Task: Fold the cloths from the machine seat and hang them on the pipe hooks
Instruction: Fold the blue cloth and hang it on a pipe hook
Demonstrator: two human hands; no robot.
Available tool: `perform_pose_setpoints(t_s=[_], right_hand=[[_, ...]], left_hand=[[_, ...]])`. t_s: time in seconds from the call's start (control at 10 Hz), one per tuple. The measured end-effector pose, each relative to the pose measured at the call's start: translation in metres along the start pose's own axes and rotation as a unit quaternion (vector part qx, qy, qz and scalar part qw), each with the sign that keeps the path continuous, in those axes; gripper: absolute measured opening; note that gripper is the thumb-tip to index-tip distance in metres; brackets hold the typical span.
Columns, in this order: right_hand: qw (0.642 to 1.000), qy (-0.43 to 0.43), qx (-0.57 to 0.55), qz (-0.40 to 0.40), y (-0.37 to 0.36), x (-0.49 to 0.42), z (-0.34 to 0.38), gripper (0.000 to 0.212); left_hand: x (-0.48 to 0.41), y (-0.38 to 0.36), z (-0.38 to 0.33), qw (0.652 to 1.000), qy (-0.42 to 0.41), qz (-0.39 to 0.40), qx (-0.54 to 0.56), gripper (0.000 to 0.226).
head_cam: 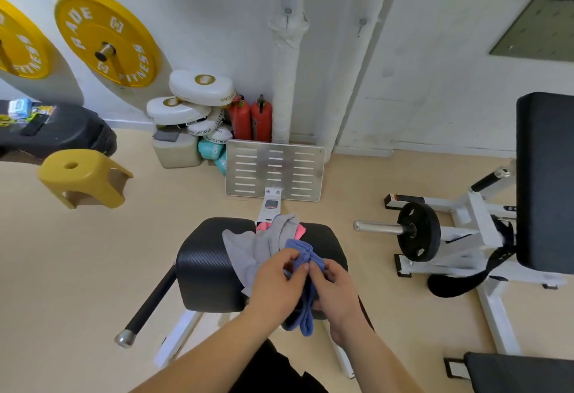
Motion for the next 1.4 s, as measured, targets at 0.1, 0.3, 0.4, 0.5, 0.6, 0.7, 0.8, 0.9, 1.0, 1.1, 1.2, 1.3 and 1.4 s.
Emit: perform_pose_setpoints(t_s=[0.1,0.3,0.4,0.5,0.6,0.7,0.8,0.9,1.0,1.1,1.2,1.3,1.4], right_hand=[[0.999,-0.003,-0.038,0.017,0.003,0.006,0.002,0.025],[0.998,0.058,-0.032,0.002,0.014,0.025,0.02,0.058],[0.996,0.088,0.002,0.032,0.03,0.04,0.034,0.033],[0.987,0.095,0.055,0.119,0.039,0.056,0.052,0.021],[0.972,0.105,0.042,0.205,0.042,0.073,0.072,0.029],[0.969,0.082,0.027,0.233,0.039,0.075,0.072,0.029],[0.98,0.024,0.11,0.162,0.021,0.064,0.049,0.034],[0.966,-0.042,0.188,0.171,-0.01,0.059,0.025,0.043],[0.93,-0.031,0.289,0.226,-0.043,0.063,0.007,0.076],[0.897,0.016,0.392,0.205,-0.075,0.059,-0.005,0.07],[0.907,0.001,0.384,0.175,-0.114,0.046,-0.018,0.043],[0.899,0.017,0.415,0.138,-0.138,0.037,-0.026,0.032],[0.901,0.002,0.415,0.131,-0.171,0.036,-0.032,0.032]], left_hand=[[0.012,-0.006,-0.004,1.0,0.0,-0.003,0.028,0.015],[0.025,-0.006,-0.013,0.991,-0.022,0.115,0.06,0.04],[0.03,0.018,-0.013,0.996,0.001,0.018,0.086,0.034],[0.038,0.037,-0.011,0.995,0.017,0.038,0.09,0.069],[0.053,0.044,-0.017,0.972,0.009,0.152,0.178,0.071],[0.073,0.045,-0.011,0.952,0.033,0.192,0.236,0.056],[0.095,0.041,0.01,0.938,0.085,0.147,0.302,0.041],[0.108,0.048,0.031,0.964,0.125,0.018,0.236,0.022],[0.113,0.063,0.05,0.981,0.122,-0.093,0.12,0.007],[0.119,0.075,0.064,0.982,0.141,-0.127,-0.002,0.012],[0.125,0.088,0.08,0.972,0.179,-0.135,-0.072,0.021],[0.138,0.103,0.092,0.976,0.18,-0.119,0.003,0.018],[0.161,0.126,0.101,0.976,0.154,-0.088,0.126,0.014]])
Point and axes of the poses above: each hand's wrist, its own x-axis away from the middle knuckle, its own y-axis out of the back of the hand, z = x × y, the point moved 2 cm from there along -x, towards the middle knuckle, and after that the axes turned 11 degrees about z, right-handed, at the moved point
